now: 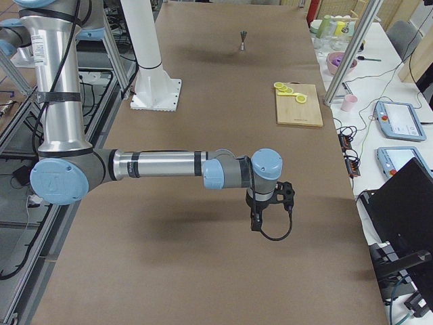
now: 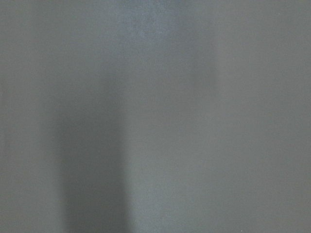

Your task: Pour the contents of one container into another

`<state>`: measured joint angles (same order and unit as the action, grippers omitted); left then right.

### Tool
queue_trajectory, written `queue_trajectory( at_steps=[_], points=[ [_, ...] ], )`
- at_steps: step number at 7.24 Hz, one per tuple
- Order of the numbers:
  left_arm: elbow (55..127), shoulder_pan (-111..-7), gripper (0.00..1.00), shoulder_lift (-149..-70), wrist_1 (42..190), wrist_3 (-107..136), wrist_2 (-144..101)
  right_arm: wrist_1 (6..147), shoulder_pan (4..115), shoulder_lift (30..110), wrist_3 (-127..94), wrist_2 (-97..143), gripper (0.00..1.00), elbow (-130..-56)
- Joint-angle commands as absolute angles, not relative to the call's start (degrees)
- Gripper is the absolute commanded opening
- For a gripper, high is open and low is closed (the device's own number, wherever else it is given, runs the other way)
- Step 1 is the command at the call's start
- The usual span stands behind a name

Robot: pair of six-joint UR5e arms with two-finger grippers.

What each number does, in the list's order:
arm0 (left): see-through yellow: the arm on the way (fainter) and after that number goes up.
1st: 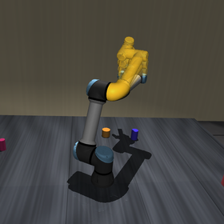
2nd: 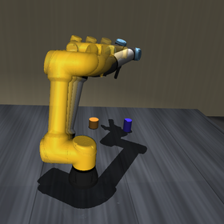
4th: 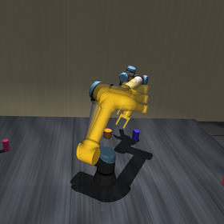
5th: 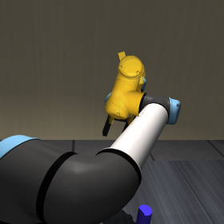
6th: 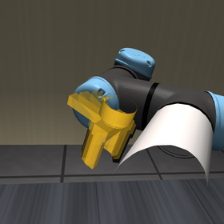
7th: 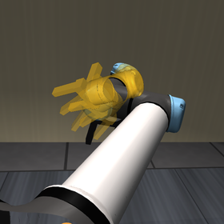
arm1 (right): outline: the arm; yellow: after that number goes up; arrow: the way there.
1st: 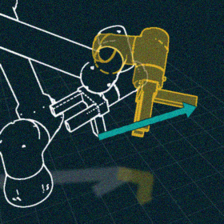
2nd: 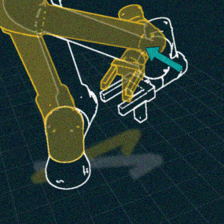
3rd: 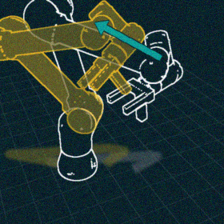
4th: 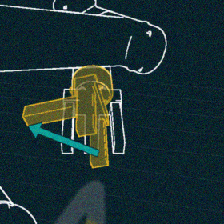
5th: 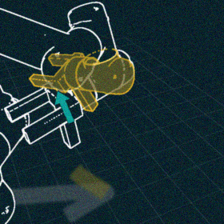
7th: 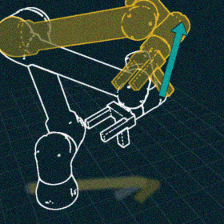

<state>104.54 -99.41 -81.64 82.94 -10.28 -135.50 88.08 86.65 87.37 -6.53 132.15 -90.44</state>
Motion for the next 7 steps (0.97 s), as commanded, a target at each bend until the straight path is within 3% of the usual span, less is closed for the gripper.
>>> queue_trajectory(
  at_steps=[1,7],
  points=[
    [104.6,-99.5,0.98,-81.7,83.1,-10.3,-135.5,88.2,86.7,87.4,-6.5,131.7,1.00,-90.4],
    [104.3,-99.5,0.98,-81.5,83.1,-10.4,-135.5,87.9,86.7,87.3,-6.4,129.1,1.00,-89.9]
  ],
)
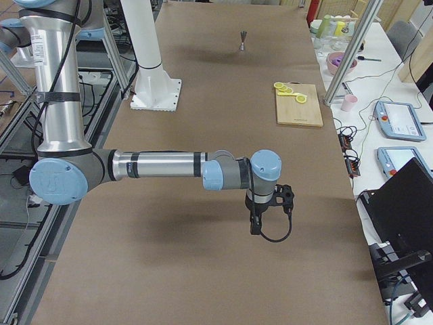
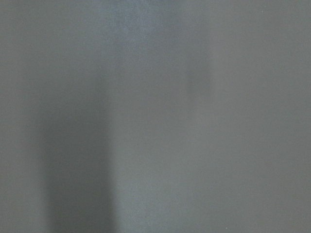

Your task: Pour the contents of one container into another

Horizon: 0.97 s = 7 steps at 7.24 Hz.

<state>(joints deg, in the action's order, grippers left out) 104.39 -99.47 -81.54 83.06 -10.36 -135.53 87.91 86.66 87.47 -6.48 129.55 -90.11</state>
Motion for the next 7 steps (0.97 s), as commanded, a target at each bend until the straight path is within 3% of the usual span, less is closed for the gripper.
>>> queue_trajectory(
  at_steps=[1,7],
  points=[
    [104.3,-99.5,0.98,-81.5,83.1,-10.4,-135.5,87.9,86.7,87.0,-6.5,128.1,1.00,-90.2],
    [104.3,-99.5,0.98,-81.4,83.1,-10.4,-135.6,87.9,86.7,87.5,-6.1,127.5,1.00,-90.4]
  ],
)
